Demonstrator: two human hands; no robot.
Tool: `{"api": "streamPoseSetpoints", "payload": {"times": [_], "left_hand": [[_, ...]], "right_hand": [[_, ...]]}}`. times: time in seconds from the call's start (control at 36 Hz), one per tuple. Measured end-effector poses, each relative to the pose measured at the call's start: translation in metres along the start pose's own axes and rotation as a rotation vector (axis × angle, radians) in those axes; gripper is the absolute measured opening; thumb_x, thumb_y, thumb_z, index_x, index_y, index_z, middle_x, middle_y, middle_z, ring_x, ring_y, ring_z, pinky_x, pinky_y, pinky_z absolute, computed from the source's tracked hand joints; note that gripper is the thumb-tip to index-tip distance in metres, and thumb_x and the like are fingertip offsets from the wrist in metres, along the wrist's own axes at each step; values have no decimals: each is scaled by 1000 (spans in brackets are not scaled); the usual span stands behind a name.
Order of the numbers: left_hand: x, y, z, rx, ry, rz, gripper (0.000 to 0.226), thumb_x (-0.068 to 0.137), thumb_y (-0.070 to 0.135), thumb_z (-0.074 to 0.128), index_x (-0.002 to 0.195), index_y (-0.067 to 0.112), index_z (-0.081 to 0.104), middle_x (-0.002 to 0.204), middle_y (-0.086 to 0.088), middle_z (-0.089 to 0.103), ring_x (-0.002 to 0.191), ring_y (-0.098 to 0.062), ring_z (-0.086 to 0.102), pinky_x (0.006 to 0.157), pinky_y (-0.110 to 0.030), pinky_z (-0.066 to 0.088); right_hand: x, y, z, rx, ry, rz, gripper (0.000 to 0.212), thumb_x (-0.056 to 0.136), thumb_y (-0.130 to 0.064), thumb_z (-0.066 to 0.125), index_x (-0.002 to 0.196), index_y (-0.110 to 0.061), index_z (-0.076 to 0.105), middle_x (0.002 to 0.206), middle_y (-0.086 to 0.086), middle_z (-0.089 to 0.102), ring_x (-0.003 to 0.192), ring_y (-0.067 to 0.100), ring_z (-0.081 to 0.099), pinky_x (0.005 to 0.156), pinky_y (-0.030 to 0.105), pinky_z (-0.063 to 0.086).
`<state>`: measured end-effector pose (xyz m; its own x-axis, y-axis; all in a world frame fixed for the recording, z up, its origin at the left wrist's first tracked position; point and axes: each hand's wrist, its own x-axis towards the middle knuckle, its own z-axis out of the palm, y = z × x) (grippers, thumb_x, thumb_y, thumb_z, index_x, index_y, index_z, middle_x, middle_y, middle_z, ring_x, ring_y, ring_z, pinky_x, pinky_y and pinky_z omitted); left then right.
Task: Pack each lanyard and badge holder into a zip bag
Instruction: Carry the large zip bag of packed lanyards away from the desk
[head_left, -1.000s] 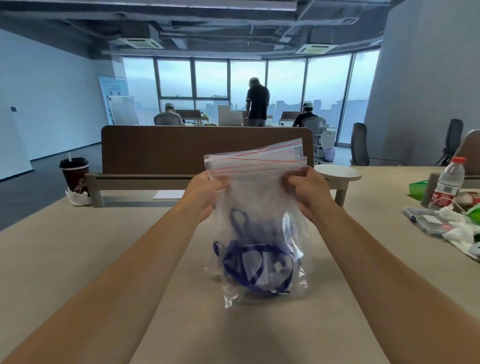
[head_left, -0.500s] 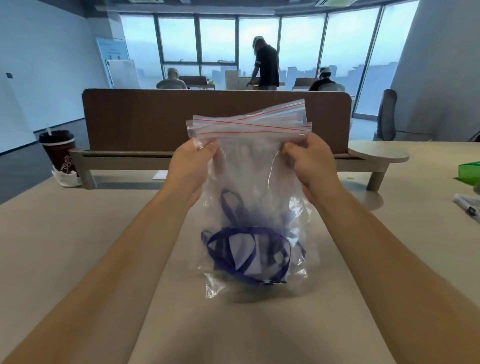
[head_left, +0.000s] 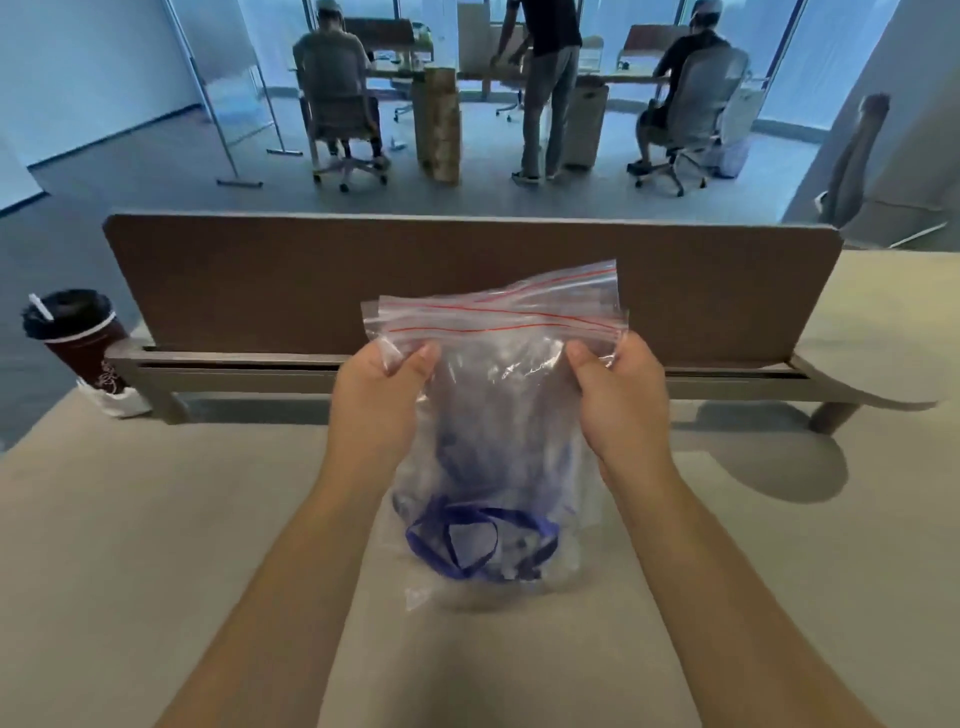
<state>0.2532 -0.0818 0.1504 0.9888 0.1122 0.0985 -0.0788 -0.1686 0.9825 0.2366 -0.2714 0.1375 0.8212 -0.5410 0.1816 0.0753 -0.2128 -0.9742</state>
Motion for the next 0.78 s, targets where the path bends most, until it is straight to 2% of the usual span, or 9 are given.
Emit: {"api": "streamPoseSetpoints", "payload": {"times": [0.06, 0.14, 0.22, 0.28, 0.36, 0.44, 0.56, 0.69, 0.78], "left_hand": [[4, 18, -9, -10, -11, -27, 16, 96, 27, 63, 89, 15, 71, 84, 7, 74, 83, -11, 71, 74, -29, 57], [4, 47, -25, 22, -5, -57, 27, 96, 22, 63, 69, 20, 61, 62, 17, 67, 59, 6, 60, 57, -11, 46], [3, 78, -45, 59, -30, -96, 26, 96, 25, 62, 71, 19, 64, 68, 12, 66, 60, 5, 58, 54, -8, 44], [1, 101, -59, 33, -54, -120, 19, 97, 24, 62, 82, 17, 71, 77, 7, 72, 72, 0, 65, 66, -11, 49], [-6, 131, -80, -36, -74, -170, 15, 96, 23, 63, 91, 18, 76, 90, 3, 77, 90, -15, 71, 84, -31, 55], [-15, 158, -101, -81, -33, -183, 17, 95, 22, 65, 84, 23, 77, 90, 3, 77, 91, -18, 71, 84, -37, 54], [-36, 182, -127, -80, 67, -198, 12, 95, 23, 64, 92, 21, 75, 91, 6, 76, 96, -21, 71, 89, -38, 55], [-76, 191, -165, -55, 244, -198, 14, 96, 23, 63, 103, 21, 75, 94, 6, 76, 95, -15, 70, 88, -36, 55], [-99, 192, -199, -33, 316, -212, 13, 95, 26, 64, 99, 22, 75, 92, 4, 76, 94, -20, 70, 88, -42, 56]], "right_hand": [[2, -21, 4, -8, -7, 33, 8, 93, -19, 64, 95, -26, 68, 89, -12, 71, 82, 0, 65, 74, 21, 49], [0, -53, 7, -45, -25, 81, 7, 93, -19, 64, 94, -25, 67, 87, -13, 70, 81, 1, 65, 73, 20, 48], [-4, -92, 6, -56, -49, 120, 8, 93, -18, 66, 91, -27, 67, 89, -12, 70, 85, 8, 66, 77, 25, 51], [-8, -120, 5, -48, -82, 143, 9, 93, -18, 66, 97, -26, 68, 92, -12, 70, 87, 7, 66, 78, 25, 52], [-13, -156, 3, -29, -102, 153, 12, 93, -18, 67, 104, -23, 70, 95, -10, 71, 87, 8, 66, 81, 25, 52], [-20, -188, 5, -4, -130, 128, 13, 92, -16, 68, 103, -23, 69, 93, -11, 69, 85, 7, 65, 76, 19, 50], [-40, -217, 14, 56, -191, 97, 10, 93, -13, 66, 97, -21, 68, 85, -14, 66, 69, -9, 59, 61, 3, 42], [-77, -234, 35, 121, -308, 99, 10, 94, -13, 66, 94, -23, 67, 83, -16, 66, 65, -14, 59, 58, 2, 41], [-103, -244, 54, 155, -386, 118, 9, 94, -13, 65, 97, -21, 68, 84, -14, 67, 67, -11, 61, 57, 3, 42]]}}
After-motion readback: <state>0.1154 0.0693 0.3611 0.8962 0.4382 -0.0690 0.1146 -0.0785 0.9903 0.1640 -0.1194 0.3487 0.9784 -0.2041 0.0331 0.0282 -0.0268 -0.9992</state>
